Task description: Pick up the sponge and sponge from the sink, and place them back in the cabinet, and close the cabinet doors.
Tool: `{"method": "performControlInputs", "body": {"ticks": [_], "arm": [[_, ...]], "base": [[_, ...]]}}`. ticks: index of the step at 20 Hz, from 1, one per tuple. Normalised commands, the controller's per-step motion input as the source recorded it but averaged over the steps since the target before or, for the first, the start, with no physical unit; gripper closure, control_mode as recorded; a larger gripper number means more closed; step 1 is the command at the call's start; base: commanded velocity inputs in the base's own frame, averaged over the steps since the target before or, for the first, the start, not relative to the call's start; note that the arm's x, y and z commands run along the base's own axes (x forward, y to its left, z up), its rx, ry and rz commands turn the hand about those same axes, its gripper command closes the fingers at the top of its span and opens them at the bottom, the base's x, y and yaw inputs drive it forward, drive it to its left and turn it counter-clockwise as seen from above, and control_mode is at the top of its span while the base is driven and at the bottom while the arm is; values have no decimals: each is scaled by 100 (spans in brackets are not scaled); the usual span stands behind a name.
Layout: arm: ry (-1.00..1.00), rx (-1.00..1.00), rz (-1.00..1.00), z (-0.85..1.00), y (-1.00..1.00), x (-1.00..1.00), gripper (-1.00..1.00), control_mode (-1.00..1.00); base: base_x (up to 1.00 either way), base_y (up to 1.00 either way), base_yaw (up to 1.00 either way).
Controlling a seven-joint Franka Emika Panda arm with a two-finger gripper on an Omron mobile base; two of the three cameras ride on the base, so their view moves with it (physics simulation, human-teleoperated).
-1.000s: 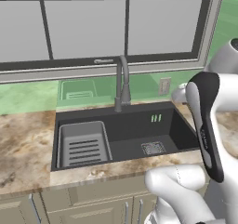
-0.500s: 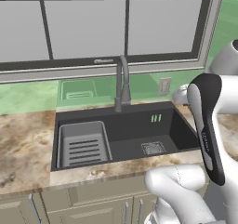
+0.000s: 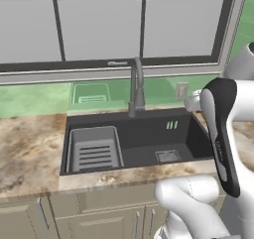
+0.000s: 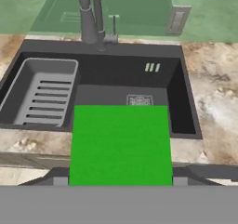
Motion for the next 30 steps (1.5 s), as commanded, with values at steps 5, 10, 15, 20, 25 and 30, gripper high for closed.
{"method": "performControlInputs", "body": {"ticks": [5,10,15,20,25,30], "arm": [[0,0,0,0,0,0,100,100],[0,0,0,0,0,0,100,100],[0,0,0,0,0,0,100,100],[0,0,0,0,0,0,100,100],[0,0,0,0,0,0,100,100],[0,0,0,0,0,0,100,100]], "base": [[-30,9,36],[-8,2,45],[-2,3,43],[-5,3,40],[-4,0,42],[-7,0,45]]}}
